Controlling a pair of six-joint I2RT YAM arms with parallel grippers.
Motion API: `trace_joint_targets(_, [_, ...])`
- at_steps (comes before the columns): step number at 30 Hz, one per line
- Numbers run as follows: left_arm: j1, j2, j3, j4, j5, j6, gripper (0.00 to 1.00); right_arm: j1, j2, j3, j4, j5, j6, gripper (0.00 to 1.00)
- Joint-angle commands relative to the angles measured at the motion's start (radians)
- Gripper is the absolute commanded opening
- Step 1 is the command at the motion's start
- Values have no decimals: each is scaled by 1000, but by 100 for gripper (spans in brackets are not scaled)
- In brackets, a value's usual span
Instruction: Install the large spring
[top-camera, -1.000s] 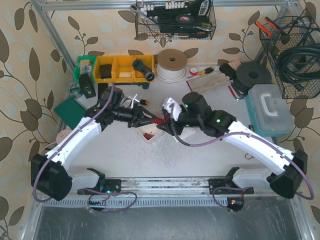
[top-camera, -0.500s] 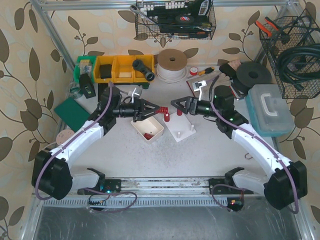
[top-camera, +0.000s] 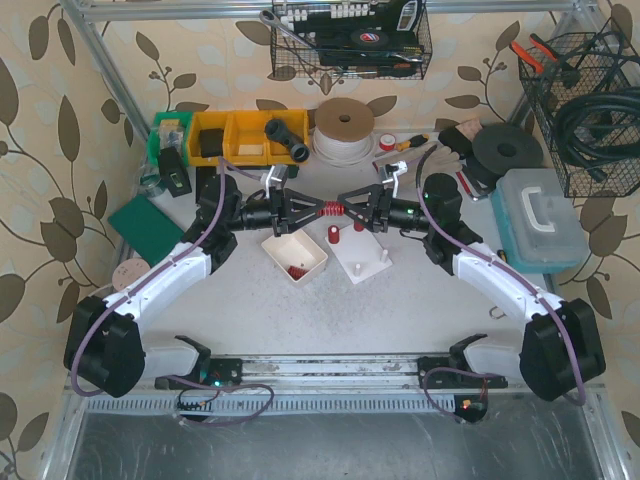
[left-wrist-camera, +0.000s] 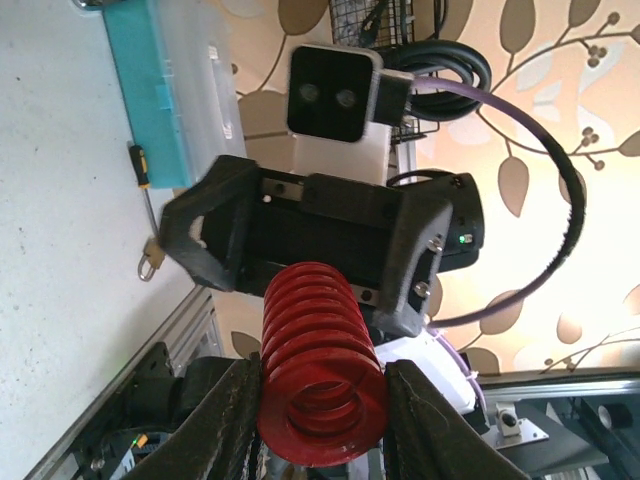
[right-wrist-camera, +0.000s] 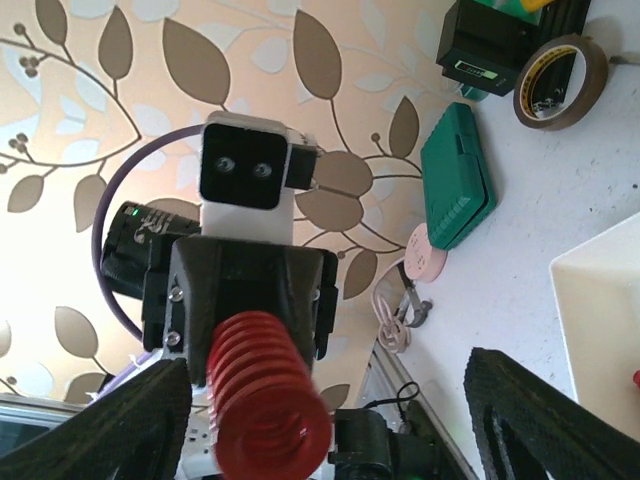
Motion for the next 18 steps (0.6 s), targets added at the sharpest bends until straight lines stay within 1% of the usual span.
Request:
trace_joint_targets(1, [-15,7,9,124,2,-29,0,-4,34,-30,165,-23,141,72])
trace_joint_targets(4, [-20,12,11,141,-3,-37,0,-2,54,-29,253,-36,198,65])
trace_joint_targets(8, [-23,20,9,152,-8,-41,0,-3,64,-29,305,-46,245,54])
trace_joint_targets(9, [-23,21,11,155,-8,-41,0,-2,63,-29,311,-47,249,53])
trace_joint_targets(18, [-23,43,20,188,-17,-54,0,5,56,-22,308,-82,256,52])
